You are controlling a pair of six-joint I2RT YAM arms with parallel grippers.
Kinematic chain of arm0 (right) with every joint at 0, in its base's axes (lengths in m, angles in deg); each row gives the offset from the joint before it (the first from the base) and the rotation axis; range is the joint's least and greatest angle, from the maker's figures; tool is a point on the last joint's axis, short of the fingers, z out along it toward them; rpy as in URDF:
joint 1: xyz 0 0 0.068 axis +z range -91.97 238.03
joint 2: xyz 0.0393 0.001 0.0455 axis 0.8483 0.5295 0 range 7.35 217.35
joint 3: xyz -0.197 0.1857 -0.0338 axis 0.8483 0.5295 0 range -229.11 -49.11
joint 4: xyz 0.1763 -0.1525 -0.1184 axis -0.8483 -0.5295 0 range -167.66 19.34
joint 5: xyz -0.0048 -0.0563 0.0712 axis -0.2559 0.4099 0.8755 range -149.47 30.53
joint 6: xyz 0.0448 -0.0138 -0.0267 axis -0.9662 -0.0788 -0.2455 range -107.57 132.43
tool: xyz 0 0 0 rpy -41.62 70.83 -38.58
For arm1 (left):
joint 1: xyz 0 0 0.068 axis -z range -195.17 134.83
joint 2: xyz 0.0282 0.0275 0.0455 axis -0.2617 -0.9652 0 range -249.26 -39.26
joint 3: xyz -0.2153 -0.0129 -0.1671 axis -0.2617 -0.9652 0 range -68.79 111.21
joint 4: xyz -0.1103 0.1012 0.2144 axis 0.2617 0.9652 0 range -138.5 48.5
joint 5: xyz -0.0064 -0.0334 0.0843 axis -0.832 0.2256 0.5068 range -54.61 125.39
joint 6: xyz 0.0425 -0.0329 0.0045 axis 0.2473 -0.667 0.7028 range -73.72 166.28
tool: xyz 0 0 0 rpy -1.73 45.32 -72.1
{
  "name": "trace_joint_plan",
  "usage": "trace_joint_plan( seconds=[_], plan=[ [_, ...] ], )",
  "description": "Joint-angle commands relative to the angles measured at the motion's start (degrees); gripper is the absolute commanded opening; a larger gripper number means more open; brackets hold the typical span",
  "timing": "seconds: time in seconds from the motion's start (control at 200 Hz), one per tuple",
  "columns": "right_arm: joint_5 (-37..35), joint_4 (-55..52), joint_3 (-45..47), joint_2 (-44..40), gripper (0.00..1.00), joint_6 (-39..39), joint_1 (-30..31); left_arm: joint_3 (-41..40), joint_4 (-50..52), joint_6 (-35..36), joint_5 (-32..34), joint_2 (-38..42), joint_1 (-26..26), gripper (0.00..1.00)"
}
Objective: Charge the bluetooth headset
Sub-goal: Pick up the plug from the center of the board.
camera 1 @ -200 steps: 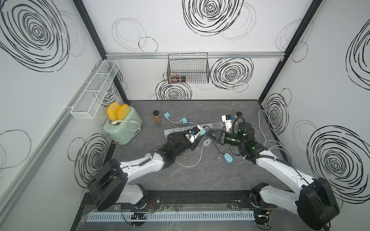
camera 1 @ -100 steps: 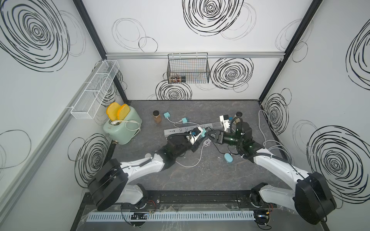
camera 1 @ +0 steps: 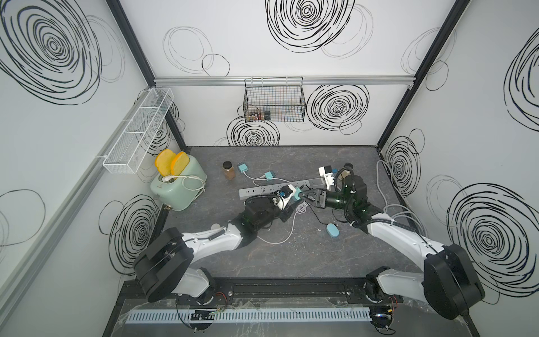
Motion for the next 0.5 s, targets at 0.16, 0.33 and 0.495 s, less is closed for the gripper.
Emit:
trace_joint_plan(
  seconds=[0.16, 0.33, 0.495],
  plan=[
    [9.0, -7.3, -5.7, 2.6, 0.04, 25.8, -9.0, -1.3, -4.8, -6.7, -6.7, 2.3, -2.9, 0.73],
    [6.1, -9.3, -8.1, 6.3, 0.03, 43.3, -11.0, -2.5, 2.1, -9.2, -4.9, 5.6, -4.2, 0.74],
    [5.0, -14.2, -15.0, 13.6, 0.04, 59.4, -12.7, -7.3, 4.6, -14.0, -0.5, 10.7, -5.4, 0.73]
  ],
)
